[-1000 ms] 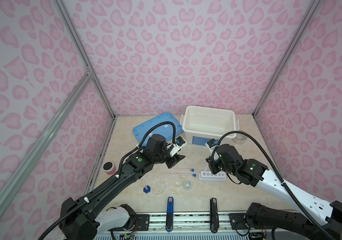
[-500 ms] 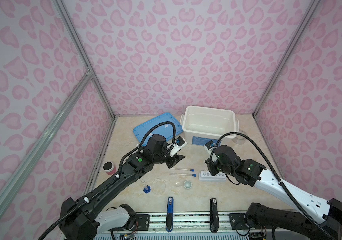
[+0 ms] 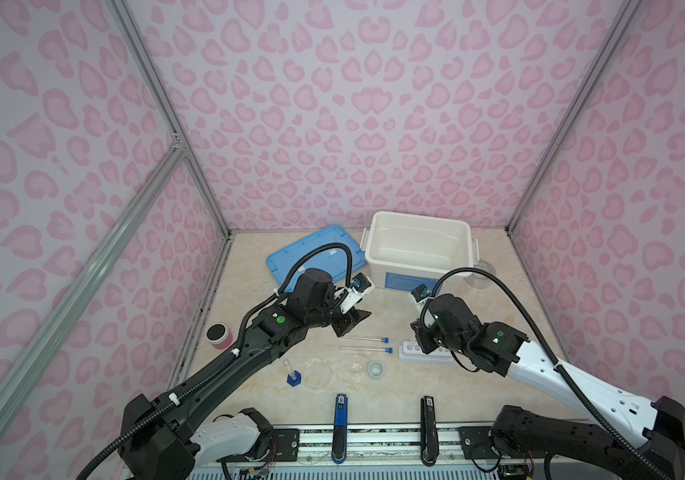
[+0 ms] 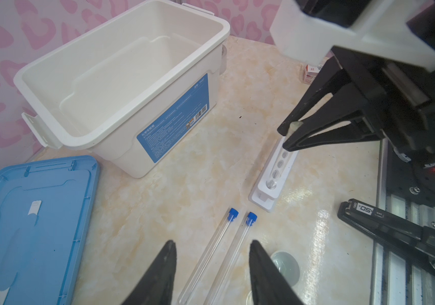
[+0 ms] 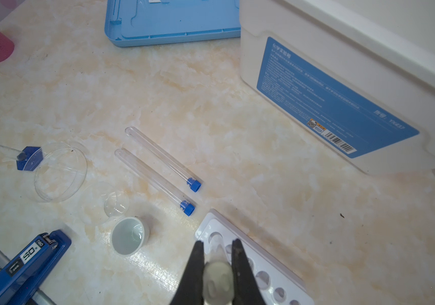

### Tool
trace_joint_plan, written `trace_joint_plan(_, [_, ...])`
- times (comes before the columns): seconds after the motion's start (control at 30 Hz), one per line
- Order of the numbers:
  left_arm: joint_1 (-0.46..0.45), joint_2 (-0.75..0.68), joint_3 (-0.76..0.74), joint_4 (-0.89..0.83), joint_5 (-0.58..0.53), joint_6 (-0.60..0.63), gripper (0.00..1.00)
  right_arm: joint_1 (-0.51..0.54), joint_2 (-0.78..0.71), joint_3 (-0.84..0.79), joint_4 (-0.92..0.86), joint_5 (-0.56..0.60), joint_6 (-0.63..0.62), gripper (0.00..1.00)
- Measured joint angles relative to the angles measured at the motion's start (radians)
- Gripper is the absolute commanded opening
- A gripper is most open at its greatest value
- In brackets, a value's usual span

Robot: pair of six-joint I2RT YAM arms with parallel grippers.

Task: Organize the chemistry lab equipment
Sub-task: 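Lower the white-capped tube into a rack hole and open the right gripper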

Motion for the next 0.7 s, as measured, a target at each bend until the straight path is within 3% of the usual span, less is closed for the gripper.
trace_joint_plan(0.7, [0.000,0.011,0.000,0.000,0.003,0.000,0.48,0.006,-0.039,-0.100,0.087,0.021,0.015,0.04])
